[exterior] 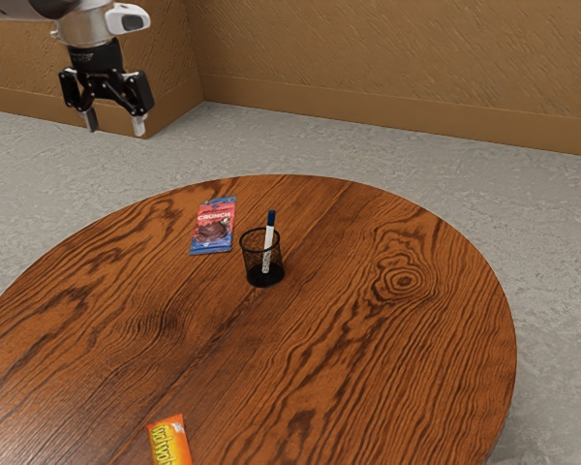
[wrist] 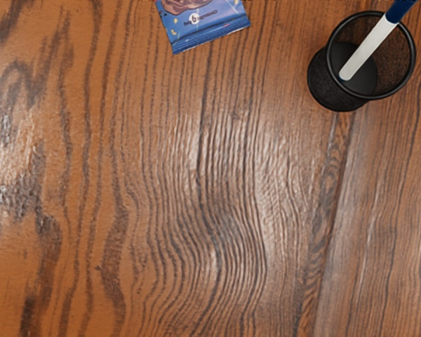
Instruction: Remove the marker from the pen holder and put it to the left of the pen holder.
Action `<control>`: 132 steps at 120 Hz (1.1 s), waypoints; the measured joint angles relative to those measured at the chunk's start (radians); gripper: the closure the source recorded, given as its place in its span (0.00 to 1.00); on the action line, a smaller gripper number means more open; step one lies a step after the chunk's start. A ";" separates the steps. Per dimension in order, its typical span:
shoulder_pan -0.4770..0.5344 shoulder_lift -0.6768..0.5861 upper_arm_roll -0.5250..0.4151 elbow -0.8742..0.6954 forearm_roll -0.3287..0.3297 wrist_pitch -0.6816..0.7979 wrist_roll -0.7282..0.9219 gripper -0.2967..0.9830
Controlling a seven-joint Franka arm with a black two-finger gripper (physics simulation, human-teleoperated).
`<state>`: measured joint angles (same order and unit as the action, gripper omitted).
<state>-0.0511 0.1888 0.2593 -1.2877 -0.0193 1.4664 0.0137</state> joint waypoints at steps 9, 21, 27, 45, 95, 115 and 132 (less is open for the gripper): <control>0.000 0.007 0.000 0.008 0.000 0.001 0.006 0.24; -0.001 0.011 0.000 0.016 0.000 0.001 0.013 0.24; -0.003 0.011 -0.001 0.017 0.001 0.001 0.017 0.24; -0.014 0.025 -0.057 0.025 0.001 0.023 0.008 0.24; -0.055 0.448 -0.148 0.115 0.031 0.478 -0.103 0.24; -0.041 0.509 -0.149 0.115 0.038 0.542 -0.128 0.24; -0.044 0.537 -0.162 0.116 0.036 0.581 -0.141 0.24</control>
<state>-0.0948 0.7254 0.0974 -1.1716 0.0167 2.0475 -0.1269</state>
